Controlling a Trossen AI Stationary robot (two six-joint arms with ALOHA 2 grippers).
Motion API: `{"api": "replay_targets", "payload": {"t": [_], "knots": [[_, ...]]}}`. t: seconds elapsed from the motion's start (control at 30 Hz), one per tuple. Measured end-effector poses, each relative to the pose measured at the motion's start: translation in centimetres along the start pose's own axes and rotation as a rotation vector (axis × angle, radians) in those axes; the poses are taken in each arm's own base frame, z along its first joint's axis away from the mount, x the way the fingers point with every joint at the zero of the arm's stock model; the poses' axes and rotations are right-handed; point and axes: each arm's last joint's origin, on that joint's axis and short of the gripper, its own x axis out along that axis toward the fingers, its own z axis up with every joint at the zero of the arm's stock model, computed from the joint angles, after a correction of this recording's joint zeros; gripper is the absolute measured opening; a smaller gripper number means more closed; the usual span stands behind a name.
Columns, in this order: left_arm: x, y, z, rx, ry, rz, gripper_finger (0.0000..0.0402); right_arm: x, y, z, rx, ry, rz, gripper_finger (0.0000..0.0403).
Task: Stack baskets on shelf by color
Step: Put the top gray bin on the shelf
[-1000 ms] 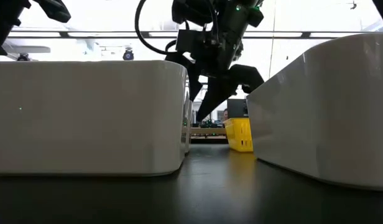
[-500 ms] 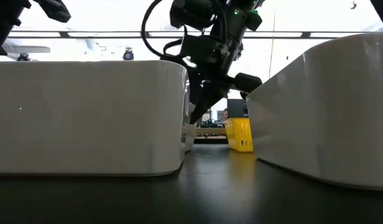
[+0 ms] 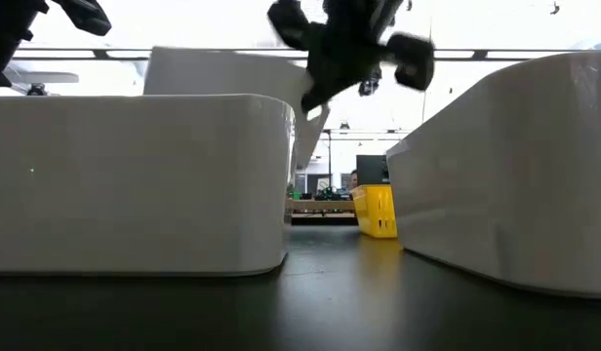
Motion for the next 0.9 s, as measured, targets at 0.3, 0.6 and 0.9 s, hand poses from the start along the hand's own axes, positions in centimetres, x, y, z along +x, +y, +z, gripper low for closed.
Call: {"api": "replay_targets", "payload": {"t": [0.3, 0.6, 0.9], "knots": [[0.0, 0.0, 0.0, -0.003, 0.005, 0.001, 0.0, -6.0, 0.4, 1.0, 0.342, 0.136, -0.259, 0.0008], [0.0, 0.0, -0.1, -0.002, 0.005, 0.001, 0.0, -3.3, -2.0, -6.3, 0.867, 0.292, -0.209, 0.0008], [0.0, 0.0, 0.1, 0.003, -0.011, -0.001, 0.0, 1.8, -4.6, -10.1, 0.873, 0.341, -0.145, 0.0008]]}}
